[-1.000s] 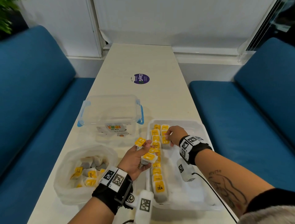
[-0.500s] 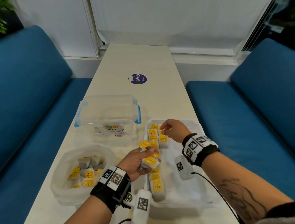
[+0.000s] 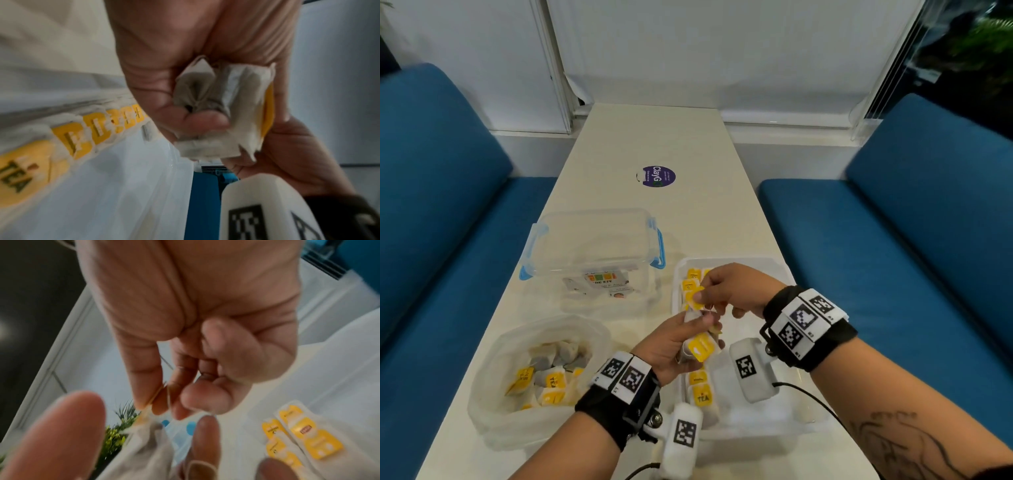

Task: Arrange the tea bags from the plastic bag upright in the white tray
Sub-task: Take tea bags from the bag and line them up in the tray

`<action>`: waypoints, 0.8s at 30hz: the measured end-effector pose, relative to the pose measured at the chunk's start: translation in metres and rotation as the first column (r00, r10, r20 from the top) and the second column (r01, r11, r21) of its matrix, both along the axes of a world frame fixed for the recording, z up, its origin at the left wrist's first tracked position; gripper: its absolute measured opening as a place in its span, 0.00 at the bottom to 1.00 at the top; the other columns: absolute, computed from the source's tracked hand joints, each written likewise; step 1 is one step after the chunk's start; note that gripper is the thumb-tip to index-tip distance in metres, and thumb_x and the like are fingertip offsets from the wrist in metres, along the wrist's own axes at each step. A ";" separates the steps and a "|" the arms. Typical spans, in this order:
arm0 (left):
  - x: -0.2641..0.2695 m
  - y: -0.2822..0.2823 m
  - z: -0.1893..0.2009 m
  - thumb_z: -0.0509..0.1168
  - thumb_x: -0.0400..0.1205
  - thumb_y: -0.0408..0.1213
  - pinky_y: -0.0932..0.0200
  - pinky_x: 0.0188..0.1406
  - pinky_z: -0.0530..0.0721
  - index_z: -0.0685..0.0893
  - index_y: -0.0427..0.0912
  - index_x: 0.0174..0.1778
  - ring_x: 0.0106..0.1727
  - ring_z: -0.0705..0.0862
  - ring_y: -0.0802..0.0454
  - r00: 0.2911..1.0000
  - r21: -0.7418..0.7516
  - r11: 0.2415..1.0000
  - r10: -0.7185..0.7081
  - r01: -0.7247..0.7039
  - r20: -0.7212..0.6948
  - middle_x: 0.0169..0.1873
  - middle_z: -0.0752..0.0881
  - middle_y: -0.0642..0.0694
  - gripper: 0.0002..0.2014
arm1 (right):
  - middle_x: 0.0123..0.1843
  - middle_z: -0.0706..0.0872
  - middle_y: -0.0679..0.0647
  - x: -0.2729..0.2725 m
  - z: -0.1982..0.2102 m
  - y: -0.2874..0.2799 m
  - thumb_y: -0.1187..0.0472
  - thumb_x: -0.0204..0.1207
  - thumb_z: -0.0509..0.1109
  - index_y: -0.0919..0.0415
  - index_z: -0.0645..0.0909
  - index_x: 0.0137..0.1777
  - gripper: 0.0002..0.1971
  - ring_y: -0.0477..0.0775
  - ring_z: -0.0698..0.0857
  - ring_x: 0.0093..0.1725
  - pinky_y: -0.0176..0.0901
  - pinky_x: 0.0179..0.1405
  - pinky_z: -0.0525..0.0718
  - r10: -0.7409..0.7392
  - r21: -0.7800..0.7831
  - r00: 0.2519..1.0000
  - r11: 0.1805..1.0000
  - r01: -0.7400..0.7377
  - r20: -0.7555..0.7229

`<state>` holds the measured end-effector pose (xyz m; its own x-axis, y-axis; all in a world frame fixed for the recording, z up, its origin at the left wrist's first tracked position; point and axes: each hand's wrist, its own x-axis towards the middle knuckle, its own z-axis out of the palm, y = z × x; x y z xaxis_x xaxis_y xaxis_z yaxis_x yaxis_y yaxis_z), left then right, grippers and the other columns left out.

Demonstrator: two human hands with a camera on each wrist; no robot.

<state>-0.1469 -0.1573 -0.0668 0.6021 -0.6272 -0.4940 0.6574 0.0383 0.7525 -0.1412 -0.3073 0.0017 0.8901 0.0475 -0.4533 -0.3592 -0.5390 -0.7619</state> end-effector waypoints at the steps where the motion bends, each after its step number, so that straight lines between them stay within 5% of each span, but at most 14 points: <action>1: 0.000 0.001 0.001 0.71 0.65 0.54 0.61 0.32 0.79 0.86 0.47 0.47 0.44 0.88 0.49 0.998 -0.044 0.999 0.028 -0.031 -0.063 0.42 0.88 0.48 0.20 | 0.23 0.80 0.46 -0.001 -0.001 -0.002 0.61 0.76 0.70 0.57 0.76 0.32 0.11 0.43 0.76 0.24 0.35 0.22 0.68 -0.055 0.071 0.998 0.996 0.056 -0.006; 4: 0.003 0.001 -0.001 0.61 0.65 0.63 0.66 0.16 0.79 0.91 0.43 0.43 0.45 0.87 0.48 0.968 -0.179 0.980 0.041 -0.088 -0.248 0.43 0.88 0.44 0.28 | 0.28 0.79 0.54 -0.005 -0.006 -0.006 0.67 0.79 0.66 0.60 0.74 0.34 0.12 0.45 0.75 0.24 0.33 0.18 0.68 -0.174 0.270 0.983 0.945 0.182 -0.056; 8: 0.007 0.001 -0.005 0.64 0.66 0.58 0.66 0.13 0.79 0.89 0.41 0.46 0.42 0.88 0.50 0.958 -0.190 0.975 0.060 -0.117 -0.281 0.42 0.87 0.41 0.25 | 0.29 0.80 0.56 -0.010 -0.011 -0.006 0.73 0.78 0.65 0.61 0.74 0.41 0.08 0.46 0.77 0.22 0.33 0.16 0.71 -0.218 0.429 0.973 0.873 0.230 -0.077; 11: 0.009 0.004 -0.007 0.65 0.68 0.54 0.66 0.12 0.78 0.86 0.41 0.40 0.39 0.87 0.50 0.958 -0.187 0.977 0.041 -0.097 -0.283 0.40 0.86 0.42 0.19 | 0.32 0.80 0.53 -0.014 -0.012 -0.008 0.72 0.77 0.67 0.52 0.77 0.53 0.13 0.47 0.78 0.29 0.35 0.20 0.71 -0.078 0.274 0.995 0.960 0.059 0.058; 14: 0.010 0.006 -0.007 0.64 0.71 0.52 0.67 0.11 0.75 0.83 0.40 0.41 0.35 0.88 0.49 0.960 -0.189 0.979 0.019 -0.075 -0.280 0.38 0.87 0.45 0.17 | 0.40 0.78 0.48 -0.013 -0.009 -0.010 0.74 0.75 0.66 0.40 0.82 0.52 0.23 0.44 0.75 0.33 0.36 0.24 0.70 0.074 0.116 0.984 0.989 -0.094 0.161; 20: 0.008 0.006 -0.010 0.63 0.71 0.53 0.59 0.37 0.70 0.91 0.44 0.33 0.34 0.87 0.49 0.974 -0.165 0.986 -0.037 -0.001 -0.225 0.36 0.88 0.47 0.18 | 0.31 0.82 0.46 -0.009 -0.002 -0.013 0.78 0.70 0.71 0.56 0.85 0.43 0.15 0.40 0.77 0.26 0.30 0.20 0.74 0.181 0.121 0.967 0.972 -0.204 0.179; 24: 0.004 0.007 -0.008 0.62 0.70 0.55 0.59 0.36 0.67 0.92 0.44 0.34 0.32 0.87 0.48 0.966 -0.140 0.990 -0.024 -0.012 -0.258 0.37 0.89 0.46 0.20 | 0.28 0.85 0.48 -0.008 -0.004 -0.016 0.78 0.67 0.74 0.59 0.83 0.36 0.12 0.41 0.81 0.24 0.32 0.21 0.79 0.179 0.153 0.976 0.968 -0.197 0.128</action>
<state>-0.1426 -0.1502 -0.0746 0.4613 -0.7041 -0.5399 0.8294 0.1260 0.5443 -0.1488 -0.3237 -0.0019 0.9029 0.2840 -0.3226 -0.1701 -0.4532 -0.8751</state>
